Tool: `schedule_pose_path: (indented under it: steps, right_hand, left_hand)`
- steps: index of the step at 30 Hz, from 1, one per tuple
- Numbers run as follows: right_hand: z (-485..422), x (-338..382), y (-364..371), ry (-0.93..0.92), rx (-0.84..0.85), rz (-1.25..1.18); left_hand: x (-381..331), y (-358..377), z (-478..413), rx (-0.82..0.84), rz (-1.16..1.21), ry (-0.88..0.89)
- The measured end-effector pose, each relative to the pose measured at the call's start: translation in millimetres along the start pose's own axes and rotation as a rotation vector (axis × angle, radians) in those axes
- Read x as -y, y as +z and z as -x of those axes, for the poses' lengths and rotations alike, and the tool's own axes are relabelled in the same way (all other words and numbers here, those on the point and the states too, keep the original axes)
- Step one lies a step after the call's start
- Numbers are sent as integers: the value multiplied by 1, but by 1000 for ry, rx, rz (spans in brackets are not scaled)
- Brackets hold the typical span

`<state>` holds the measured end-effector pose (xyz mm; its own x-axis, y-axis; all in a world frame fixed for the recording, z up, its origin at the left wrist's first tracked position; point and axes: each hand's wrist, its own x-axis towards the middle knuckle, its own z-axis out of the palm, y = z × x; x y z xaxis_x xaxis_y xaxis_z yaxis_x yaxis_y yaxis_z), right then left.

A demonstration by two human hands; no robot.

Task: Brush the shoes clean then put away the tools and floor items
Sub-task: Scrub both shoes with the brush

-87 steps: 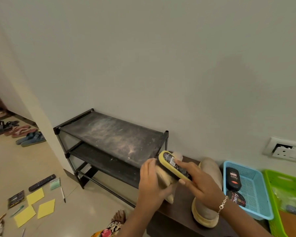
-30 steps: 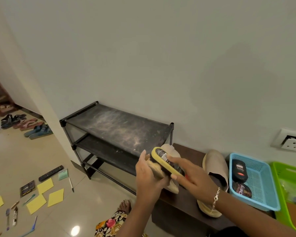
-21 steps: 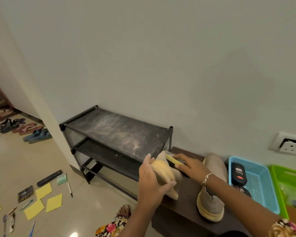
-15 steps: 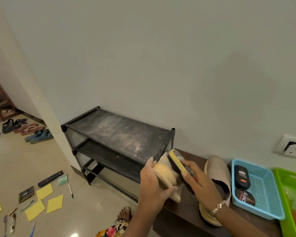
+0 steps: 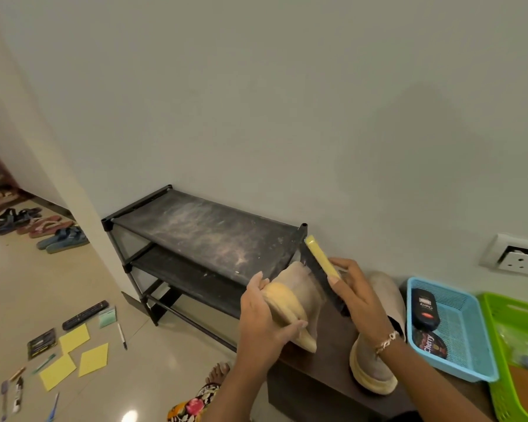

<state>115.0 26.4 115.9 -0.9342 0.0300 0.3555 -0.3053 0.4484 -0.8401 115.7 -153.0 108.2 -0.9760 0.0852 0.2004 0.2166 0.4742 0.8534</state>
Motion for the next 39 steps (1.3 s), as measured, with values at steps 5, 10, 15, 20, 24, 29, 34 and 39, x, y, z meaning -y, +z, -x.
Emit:
schedule_pose_path:
  steps: [5, 10, 15, 20, 24, 29, 34, 39]
  right_hand:
    - [17, -2, 12, -181, 172, 366]
    - [14, 13, 20, -128, 160, 314]
    - [16, 8, 21, -163, 196, 321]
    - [-4, -5, 17, 59, 150, 257]
    - [37, 31, 38, -115, 233, 181]
    - [0, -9, 24, 92, 188, 231]
    - [-9, -2, 28, 248, -9, 162]
    - [56, 29, 55, -106, 89, 221]
  left_hand:
    - [-1, 3, 1, -3, 18, -12]
    - [0, 3, -2, -41, 23, -1]
    - [8, 3, 2, -65, 55, -19]
    - [10, 0, 7, -50, -2, 9]
    - [21, 2, -2, -31, 66, -11]
    - [18, -3, 3, -56, 43, -23]
    - [17, -2, 6, -80, 26, -40]
    - [30, 3, 9, -175, 97, -91]
